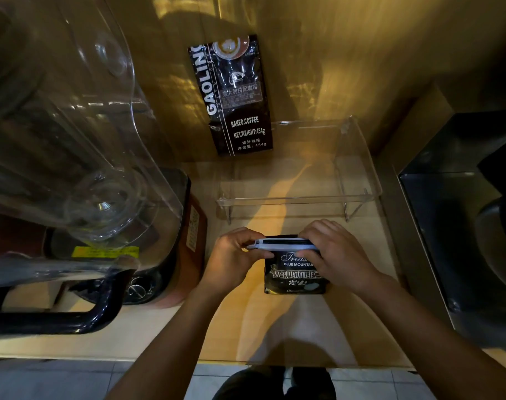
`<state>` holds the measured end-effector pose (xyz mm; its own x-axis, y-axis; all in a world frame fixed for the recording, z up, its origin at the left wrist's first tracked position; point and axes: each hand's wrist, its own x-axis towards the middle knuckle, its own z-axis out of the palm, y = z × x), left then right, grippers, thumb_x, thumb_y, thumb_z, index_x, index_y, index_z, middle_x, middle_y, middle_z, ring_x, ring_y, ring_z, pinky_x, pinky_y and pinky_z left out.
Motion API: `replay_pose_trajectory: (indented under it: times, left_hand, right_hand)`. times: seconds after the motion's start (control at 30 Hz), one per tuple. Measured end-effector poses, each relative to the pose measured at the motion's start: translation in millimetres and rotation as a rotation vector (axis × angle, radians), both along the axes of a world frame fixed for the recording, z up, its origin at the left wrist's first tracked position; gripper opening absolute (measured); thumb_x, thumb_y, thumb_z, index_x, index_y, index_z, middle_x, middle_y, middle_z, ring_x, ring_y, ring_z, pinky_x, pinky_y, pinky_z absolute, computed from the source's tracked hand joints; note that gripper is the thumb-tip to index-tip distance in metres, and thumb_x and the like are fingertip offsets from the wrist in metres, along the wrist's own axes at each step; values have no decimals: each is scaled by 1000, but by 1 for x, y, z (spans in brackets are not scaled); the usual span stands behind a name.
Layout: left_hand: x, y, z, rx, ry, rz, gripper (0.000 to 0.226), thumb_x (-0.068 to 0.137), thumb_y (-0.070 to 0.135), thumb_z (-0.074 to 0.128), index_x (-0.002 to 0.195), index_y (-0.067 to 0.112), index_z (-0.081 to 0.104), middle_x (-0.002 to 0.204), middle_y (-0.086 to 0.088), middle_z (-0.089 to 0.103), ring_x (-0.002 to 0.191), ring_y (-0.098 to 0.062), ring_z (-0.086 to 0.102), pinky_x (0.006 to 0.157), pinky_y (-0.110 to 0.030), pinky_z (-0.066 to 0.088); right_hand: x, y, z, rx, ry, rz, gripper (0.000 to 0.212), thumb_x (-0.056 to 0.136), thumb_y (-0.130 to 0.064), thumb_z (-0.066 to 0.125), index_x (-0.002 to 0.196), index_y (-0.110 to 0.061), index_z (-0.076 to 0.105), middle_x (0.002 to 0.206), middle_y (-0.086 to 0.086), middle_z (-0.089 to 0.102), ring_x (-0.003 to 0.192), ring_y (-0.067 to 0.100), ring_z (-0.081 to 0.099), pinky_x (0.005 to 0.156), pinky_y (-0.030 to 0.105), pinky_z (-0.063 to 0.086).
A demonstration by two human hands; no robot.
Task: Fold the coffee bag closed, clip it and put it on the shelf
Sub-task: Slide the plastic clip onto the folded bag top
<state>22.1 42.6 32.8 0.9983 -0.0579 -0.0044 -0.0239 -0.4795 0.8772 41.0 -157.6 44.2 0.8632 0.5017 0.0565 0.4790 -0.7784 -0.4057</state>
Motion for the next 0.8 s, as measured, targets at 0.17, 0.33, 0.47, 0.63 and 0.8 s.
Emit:
replay_pose_trajectory:
  times: [0.17,0.33,0.47,0.63,0.8]
  left_hand:
    - [0,0,-1,-17,-1,0,17,64,3,78,77,8,69,74,1,63,68,-8,58,63,-7,43]
    - [0,0,0,-11,-20,2,15,64,4,78,76,5,69,76,-12,66,71,-16,59,65,-17,44]
    - [0,0,-1,0,-31,-5,15,65,5,77,77,5,69,76,-11,67,70,-16,61,64,-17,46]
    - [-1,-1,1,44,-58,-10,14,66,4,77,78,6,69,74,-5,65,68,-15,61,63,-20,47]
    - [-4,-5,2,26,-31,55,13,66,3,76,77,5,71,78,-13,69,70,-23,63,65,-33,50]
  right_hand:
    - [0,0,-1,-13,-3,9,26,82,-25,63,100,-7,59,97,11,63,91,27,55,79,34,40]
    - [2,0,1,-22,10,26,28,81,-28,63,100,-7,58,99,10,62,94,28,53,81,35,37]
    - [1,5,-1,-101,-54,77,31,79,-36,63,98,-12,57,97,5,62,91,23,52,77,30,28]
    - [1,21,2,-73,-80,66,27,81,-33,61,95,-10,59,91,5,64,86,23,54,78,31,32]
    - [1,26,0,-19,-55,44,20,80,-23,64,91,-6,59,86,9,63,81,25,54,72,30,35]
